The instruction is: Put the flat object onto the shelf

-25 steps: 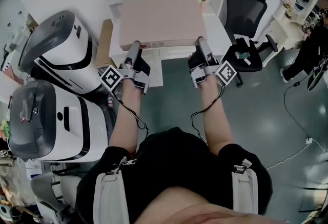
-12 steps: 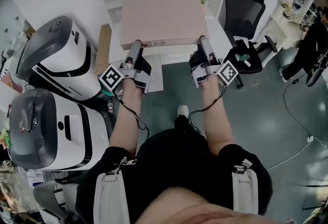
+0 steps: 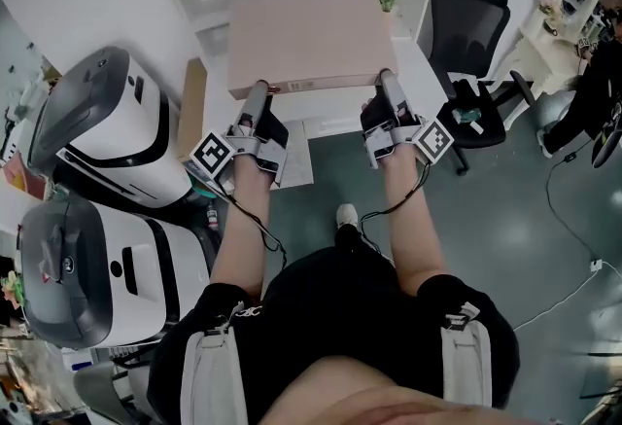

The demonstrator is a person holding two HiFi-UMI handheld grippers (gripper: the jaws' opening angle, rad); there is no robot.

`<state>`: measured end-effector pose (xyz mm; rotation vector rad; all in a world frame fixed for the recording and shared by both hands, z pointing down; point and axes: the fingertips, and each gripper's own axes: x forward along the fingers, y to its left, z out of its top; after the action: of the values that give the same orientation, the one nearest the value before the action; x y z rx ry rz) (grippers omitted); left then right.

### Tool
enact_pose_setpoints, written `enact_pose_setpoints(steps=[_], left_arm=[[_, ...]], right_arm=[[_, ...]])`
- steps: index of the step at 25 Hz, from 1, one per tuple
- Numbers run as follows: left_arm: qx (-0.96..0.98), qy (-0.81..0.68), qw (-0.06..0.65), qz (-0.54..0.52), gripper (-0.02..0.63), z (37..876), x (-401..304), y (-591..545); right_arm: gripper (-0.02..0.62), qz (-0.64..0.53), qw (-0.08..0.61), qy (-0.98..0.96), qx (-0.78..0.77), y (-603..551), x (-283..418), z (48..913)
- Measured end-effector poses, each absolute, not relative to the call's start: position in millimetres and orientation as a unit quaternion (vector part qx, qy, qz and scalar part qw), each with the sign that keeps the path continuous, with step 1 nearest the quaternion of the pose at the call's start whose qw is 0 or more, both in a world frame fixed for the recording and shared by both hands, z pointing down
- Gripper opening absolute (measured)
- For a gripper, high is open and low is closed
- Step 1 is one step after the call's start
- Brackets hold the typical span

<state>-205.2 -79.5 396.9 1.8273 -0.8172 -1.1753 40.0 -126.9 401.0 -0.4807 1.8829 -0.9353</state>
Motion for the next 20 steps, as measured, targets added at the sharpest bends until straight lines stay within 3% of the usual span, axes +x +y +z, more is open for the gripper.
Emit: enact_pose_setpoints(steps=[20], left_arm=[[0.728, -0.328, 0.371, -0.475, 0.252, 350.7, -197.8, -302.6]], right_arm=[[0.25, -0.366, 0.472, 0.785, -0.164, -360.4, 44.4, 353.7]])
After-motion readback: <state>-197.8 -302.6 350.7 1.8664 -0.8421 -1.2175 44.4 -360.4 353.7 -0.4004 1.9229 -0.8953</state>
